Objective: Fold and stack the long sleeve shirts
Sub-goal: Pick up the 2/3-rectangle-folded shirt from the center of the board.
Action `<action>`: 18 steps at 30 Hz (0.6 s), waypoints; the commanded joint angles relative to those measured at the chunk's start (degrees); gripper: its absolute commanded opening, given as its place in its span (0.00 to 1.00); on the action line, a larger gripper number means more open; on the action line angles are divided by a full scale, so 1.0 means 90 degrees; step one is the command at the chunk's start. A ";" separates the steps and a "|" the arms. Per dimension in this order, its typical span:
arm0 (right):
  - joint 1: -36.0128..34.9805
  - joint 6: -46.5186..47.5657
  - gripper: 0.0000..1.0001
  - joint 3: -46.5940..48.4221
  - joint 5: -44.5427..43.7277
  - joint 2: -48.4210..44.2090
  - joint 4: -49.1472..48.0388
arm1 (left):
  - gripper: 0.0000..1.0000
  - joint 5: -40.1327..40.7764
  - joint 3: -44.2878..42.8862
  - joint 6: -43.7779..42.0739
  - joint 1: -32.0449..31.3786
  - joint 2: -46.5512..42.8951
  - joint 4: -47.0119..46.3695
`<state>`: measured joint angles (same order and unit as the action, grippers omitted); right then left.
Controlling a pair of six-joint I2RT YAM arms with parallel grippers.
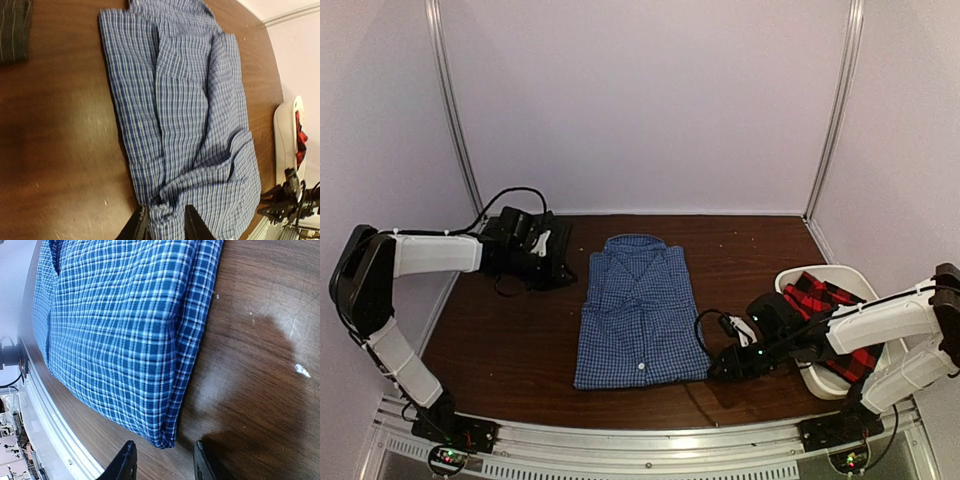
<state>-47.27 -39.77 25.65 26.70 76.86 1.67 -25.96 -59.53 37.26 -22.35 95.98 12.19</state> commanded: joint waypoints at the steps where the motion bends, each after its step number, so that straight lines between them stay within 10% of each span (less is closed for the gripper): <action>1: -0.0050 -0.0213 0.40 -0.0137 0.0074 0.0019 -0.0169 | 0.27 0.0092 0.1084 0.0314 -0.0478 -0.0710 -0.0040; 18: -0.0070 -0.0270 0.35 -0.0087 0.0147 0.0490 -0.0433 | 0.32 -0.0355 0.3604 0.1374 -0.1908 -0.2543 -0.0205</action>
<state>-47.51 -42.00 24.88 28.23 79.31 -3.70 -27.81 -29.15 46.83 -36.77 74.24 13.28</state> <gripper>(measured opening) 0.351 0.316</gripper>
